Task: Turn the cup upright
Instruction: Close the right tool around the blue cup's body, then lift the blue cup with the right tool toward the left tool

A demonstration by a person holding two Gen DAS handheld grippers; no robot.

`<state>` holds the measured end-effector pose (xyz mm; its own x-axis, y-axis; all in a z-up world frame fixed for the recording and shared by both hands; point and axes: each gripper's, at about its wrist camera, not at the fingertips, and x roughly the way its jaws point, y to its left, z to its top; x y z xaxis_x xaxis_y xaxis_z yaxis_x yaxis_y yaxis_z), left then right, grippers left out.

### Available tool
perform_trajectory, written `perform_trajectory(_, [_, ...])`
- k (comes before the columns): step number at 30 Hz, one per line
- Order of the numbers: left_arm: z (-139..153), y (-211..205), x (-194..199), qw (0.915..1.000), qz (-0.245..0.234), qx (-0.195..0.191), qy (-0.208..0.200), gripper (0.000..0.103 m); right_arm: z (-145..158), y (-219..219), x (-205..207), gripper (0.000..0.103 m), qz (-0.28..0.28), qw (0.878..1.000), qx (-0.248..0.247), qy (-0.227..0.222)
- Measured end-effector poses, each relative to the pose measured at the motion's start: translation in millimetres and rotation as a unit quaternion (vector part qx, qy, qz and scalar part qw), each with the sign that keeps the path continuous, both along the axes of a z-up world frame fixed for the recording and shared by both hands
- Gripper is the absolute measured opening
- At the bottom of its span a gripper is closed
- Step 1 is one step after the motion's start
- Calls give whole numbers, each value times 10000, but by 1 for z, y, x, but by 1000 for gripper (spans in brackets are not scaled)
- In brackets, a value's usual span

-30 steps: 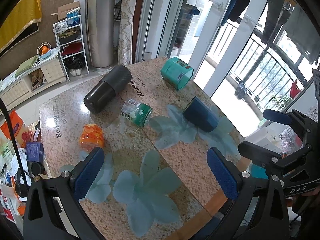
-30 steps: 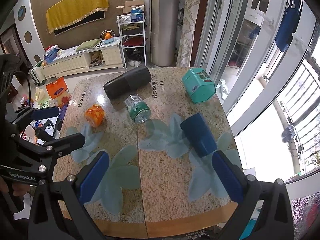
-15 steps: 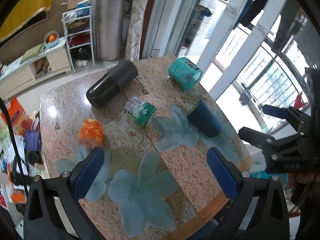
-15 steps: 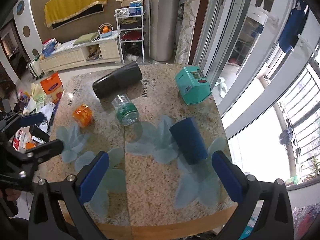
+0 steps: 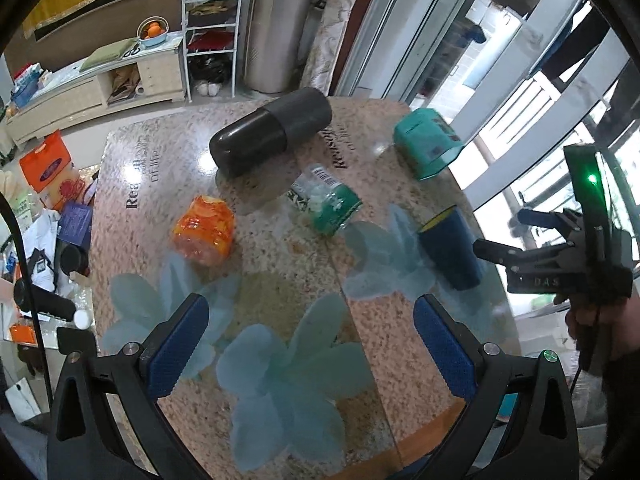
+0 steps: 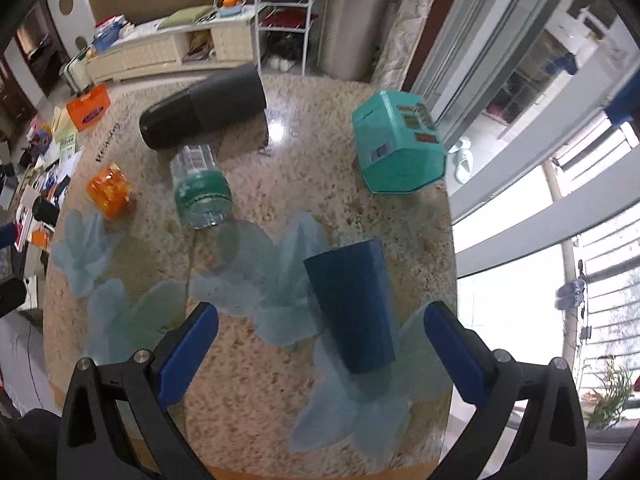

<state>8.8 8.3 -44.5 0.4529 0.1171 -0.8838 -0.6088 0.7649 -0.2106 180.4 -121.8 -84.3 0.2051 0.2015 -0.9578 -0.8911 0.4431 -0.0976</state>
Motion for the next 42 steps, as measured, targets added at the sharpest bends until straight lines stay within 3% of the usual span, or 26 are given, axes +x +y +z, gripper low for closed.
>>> perform_trajectory(11, [-25, 4, 28, 9996, -23, -26, 285, 103, -70, 23, 38, 103, 317, 9959, -792, 302])
perform_trajectory(20, [-36, 16, 36, 9992, 113, -135, 354, 103, -96, 22, 54, 102, 358, 9923, -1092, 458])
perform_trajectory(25, [-40, 19, 35, 9991, 165, -169, 360, 103, -106, 14, 65, 73, 223, 9898, -1209, 720])
perform_trajectory(34, [-42, 21, 26, 9991, 168, -210, 339, 103, -96, -1, 66, 69, 43, 9899, -997, 1005])
perform_trajectory(42, [-46, 30, 4, 9990, 211, -236, 309, 103, -67, 5, 29, 68, -146, 9882, -738, 1336])
